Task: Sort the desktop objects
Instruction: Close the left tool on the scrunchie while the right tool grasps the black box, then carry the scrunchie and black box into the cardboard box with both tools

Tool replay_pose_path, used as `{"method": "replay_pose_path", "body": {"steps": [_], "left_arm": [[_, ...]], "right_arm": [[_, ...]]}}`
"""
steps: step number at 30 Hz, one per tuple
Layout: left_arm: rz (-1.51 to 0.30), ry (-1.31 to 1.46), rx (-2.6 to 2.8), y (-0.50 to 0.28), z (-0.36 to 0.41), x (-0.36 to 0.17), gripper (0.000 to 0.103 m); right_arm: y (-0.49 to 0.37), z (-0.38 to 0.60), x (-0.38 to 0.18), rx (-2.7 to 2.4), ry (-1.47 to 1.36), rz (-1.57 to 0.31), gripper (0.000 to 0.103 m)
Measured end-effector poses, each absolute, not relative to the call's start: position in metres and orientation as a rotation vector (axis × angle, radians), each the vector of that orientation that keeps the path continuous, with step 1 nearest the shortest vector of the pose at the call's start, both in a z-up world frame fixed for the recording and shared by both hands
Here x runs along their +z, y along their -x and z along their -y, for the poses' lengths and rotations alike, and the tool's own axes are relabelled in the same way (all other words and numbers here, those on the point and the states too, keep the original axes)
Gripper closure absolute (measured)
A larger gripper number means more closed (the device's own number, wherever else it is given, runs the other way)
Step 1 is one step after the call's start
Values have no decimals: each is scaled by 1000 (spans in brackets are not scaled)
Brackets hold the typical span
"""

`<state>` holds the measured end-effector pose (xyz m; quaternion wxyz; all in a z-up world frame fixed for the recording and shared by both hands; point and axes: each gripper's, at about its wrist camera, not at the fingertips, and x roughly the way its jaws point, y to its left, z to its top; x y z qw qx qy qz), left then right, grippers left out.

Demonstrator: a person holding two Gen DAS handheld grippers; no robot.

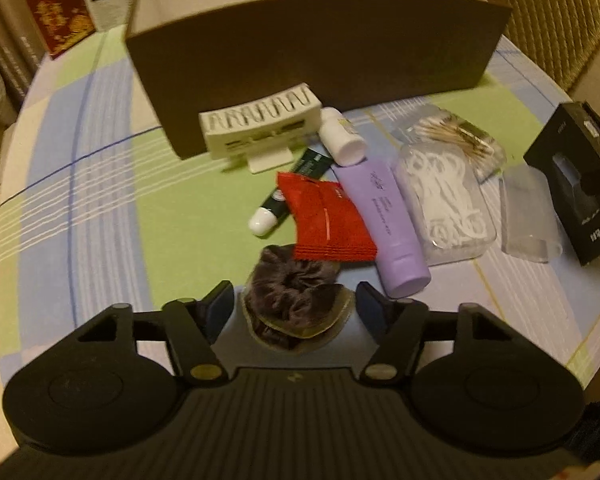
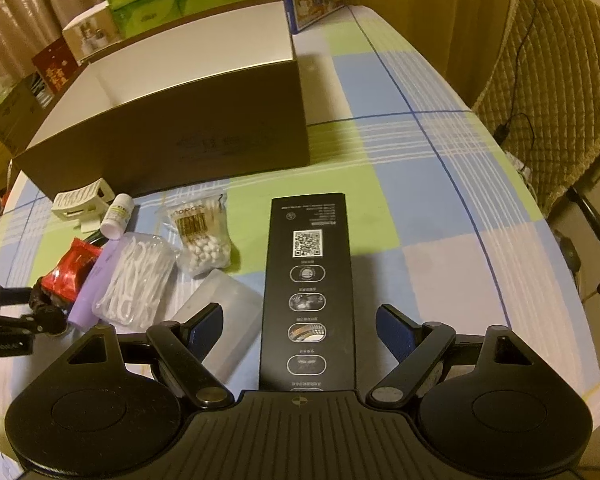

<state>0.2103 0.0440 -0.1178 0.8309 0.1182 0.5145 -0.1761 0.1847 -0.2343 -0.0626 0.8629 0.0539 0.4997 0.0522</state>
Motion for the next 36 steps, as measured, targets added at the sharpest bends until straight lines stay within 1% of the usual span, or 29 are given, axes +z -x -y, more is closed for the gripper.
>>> {"method": "replay_pose_path", "body": {"steps": [5,6,10,14,19,21,23,26,36], "left_arm": [[-1104,-270,-402,-217,-41,-127,57],[-1101,-265,-409,-218,-42,-126,62],[-1094,-257,-410,-219,-47,-125,73],[-1097,-244,-395,-215,-57,-124,78],[-1110,-217,-336,-211,-76,-123,79],[-1113,-211,-311,-209,-83,-122,79],[-1113,-206,-291,-207,-88,-121,80],[-1109,-200,-268,-205,-92,-118,80],[-1036,-173,-267,-200,-93,-89,80]], "right_arm": [[-187,235,-64,103,-123,-1050,21],[-187,235,-64,103,-125,-1051,21],[-189,234,-66,108,-126,-1055,21],[-191,233,-67,112,-121,-1052,21],[-194,232,-68,112,-92,-1051,21],[-196,231,-70,111,-72,-1054,28],[-198,230,-73,117,-59,-1068,55],[-199,231,-73,117,-29,-1073,62],[-193,238,-45,146,-16,-1034,62]]}}
